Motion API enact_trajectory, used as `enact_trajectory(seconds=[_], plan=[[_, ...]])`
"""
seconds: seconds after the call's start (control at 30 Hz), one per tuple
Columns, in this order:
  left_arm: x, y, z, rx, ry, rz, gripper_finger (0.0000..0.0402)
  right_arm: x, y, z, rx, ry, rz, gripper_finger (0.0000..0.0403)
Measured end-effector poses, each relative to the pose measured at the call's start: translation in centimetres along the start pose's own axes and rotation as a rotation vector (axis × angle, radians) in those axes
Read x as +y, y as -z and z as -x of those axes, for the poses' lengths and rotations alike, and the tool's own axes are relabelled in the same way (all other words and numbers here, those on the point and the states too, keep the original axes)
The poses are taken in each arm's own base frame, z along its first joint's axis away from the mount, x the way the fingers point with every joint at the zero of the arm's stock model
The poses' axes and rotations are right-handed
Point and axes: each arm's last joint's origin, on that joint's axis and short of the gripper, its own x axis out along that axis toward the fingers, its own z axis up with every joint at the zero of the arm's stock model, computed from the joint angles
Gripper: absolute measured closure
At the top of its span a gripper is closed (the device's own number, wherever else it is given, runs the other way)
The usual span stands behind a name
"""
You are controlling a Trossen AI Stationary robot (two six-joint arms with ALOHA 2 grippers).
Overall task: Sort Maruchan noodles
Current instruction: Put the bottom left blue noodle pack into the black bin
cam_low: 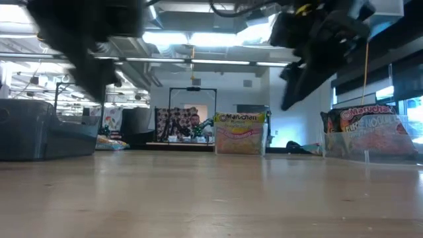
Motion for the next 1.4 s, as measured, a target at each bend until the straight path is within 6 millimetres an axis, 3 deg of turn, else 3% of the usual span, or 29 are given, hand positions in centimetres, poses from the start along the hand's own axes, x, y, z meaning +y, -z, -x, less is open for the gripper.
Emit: enact_trajectory(seconds=[0.23, 0.43, 0.67, 0.93, 1.4], plan=[[-2.8, 5.1, 2.0, 0.283, 0.002, 0.259, 0.0178, -0.1, -1.9, -1.8, -0.175, 0.035, 0.096, 0.0151], [-4.9, 6.1, 5.6, 0.198, -0.077, 0.320, 0.0179, 0.0, -2.6, -2.3, -0.247, 0.025, 0.154, 0.0151], [-5.4, 8.7, 6.8, 0.332, -0.183, 0.416, 0.0180, 0.0, -2.8, -2.2, -0.261, 0.030, 0.148, 0.0151], [-7.1, 11.6, 7.3, 0.479, -0.182, 0.621, 0.0180, -0.2, -3.1, -3.0, -0.299, 0.082, 0.155, 0.0151], [-7.2, 13.8, 3.4, 0.441, -0.372, 0.409, 0.0180, -0.3, -3.1, -3.9, -0.291, 0.117, 0.197, 0.0151]])
